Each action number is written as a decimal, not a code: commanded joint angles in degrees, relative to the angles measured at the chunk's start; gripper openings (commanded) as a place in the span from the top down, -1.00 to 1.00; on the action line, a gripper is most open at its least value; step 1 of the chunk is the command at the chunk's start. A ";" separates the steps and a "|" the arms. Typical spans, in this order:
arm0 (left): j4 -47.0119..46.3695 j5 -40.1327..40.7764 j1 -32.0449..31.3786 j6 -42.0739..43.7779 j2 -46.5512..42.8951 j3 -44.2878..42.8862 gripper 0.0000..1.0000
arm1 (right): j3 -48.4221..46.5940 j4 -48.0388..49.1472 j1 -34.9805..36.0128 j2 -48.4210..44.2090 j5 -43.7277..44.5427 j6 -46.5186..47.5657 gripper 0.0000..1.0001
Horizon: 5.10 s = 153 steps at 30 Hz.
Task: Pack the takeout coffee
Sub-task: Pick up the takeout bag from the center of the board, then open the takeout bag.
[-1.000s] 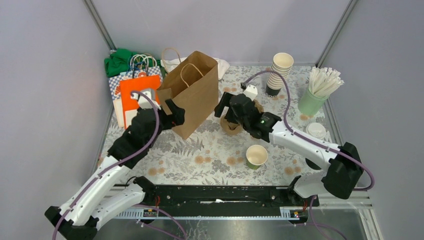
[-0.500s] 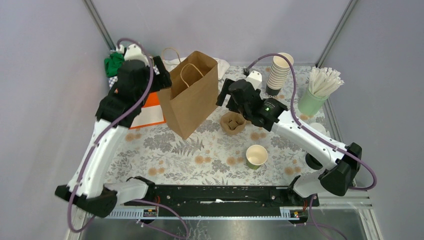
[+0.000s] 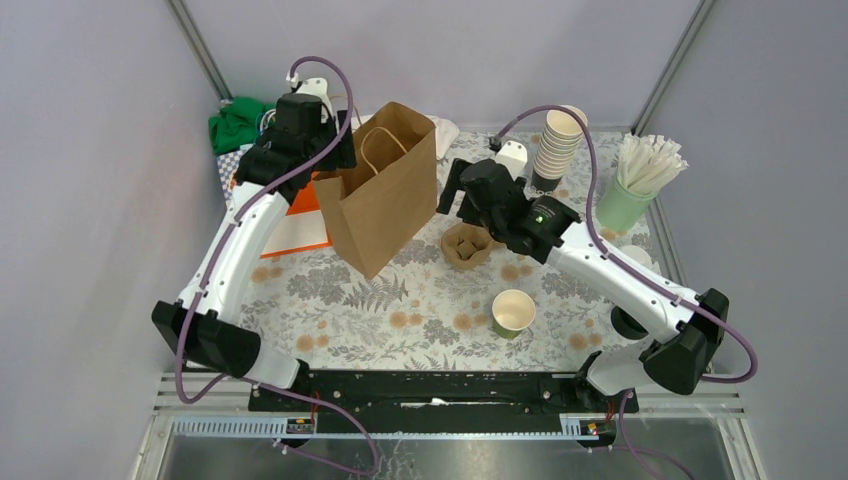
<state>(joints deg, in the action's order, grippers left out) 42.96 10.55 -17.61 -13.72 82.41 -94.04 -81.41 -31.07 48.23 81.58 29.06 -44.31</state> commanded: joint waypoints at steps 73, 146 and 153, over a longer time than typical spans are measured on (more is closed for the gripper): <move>-9.05 -5.25 -7.53 7.04 -18.87 11.37 1.00 | 0.47 7.17 0.49 -15.08 -22.84 21.65 -0.99; -9.07 -5.16 -8.58 -17.76 -20.71 17.15 0.92 | -11.66 18.56 2.81 27.53 -36.81 -11.56 1.00; -9.05 -4.48 -8.59 -16.14 -20.52 16.16 0.92 | -23.76 -4.33 3.13 29.89 -20.76 -11.59 1.00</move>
<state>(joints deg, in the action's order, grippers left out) 34.35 4.89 -26.37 -30.50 62.00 -74.67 -95.20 -19.07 51.20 110.85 -3.57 -55.51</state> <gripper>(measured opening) 0.042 0.011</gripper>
